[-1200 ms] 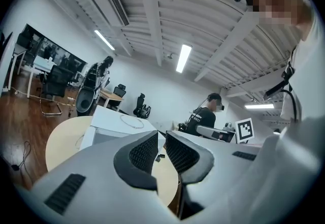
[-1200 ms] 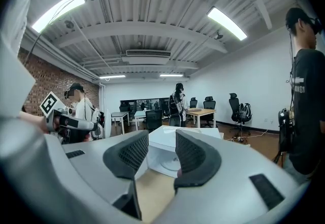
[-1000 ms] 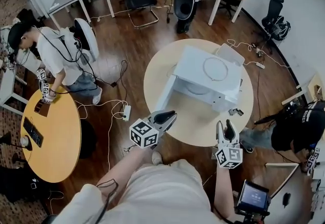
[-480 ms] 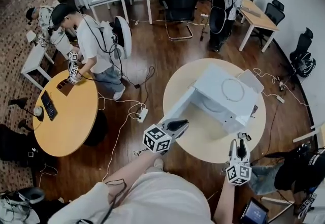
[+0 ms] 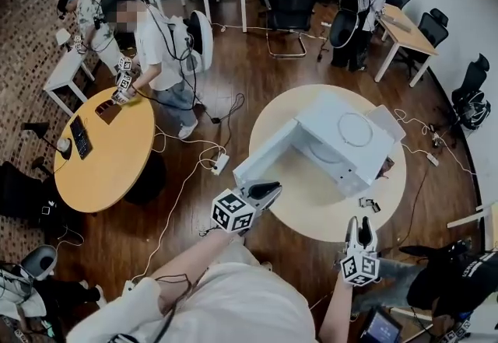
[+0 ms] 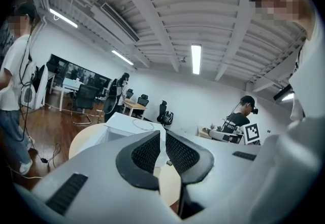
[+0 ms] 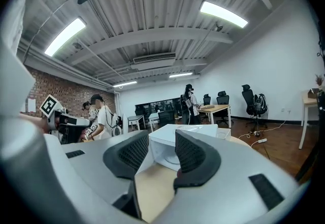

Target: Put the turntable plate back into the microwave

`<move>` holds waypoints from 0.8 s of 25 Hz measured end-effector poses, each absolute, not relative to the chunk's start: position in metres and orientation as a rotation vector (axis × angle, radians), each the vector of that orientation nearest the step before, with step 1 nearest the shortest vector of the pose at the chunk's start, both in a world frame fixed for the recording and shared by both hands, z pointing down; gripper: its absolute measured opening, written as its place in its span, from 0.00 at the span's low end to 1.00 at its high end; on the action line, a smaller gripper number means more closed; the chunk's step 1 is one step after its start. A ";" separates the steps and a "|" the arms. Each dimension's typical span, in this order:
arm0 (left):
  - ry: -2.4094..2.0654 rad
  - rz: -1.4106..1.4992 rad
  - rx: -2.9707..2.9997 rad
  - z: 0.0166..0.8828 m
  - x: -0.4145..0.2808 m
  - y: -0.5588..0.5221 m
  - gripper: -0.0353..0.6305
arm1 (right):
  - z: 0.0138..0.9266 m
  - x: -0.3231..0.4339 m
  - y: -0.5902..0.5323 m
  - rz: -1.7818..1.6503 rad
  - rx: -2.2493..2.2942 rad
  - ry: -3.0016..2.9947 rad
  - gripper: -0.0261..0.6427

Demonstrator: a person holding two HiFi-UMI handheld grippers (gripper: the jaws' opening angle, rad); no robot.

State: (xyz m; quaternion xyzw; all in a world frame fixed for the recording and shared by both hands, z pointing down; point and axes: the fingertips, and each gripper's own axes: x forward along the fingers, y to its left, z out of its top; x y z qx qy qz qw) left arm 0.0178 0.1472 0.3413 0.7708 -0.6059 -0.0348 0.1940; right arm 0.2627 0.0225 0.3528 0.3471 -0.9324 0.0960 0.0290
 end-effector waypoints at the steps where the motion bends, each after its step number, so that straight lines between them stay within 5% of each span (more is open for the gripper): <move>1: -1.711 -0.093 2.151 0.343 0.021 0.151 0.11 | 0.356 0.266 0.026 0.303 1.060 -2.876 0.27; 20: -1.779 0.005 1.998 0.380 0.066 0.217 0.11 | 0.430 0.316 0.059 0.430 0.932 -2.798 0.27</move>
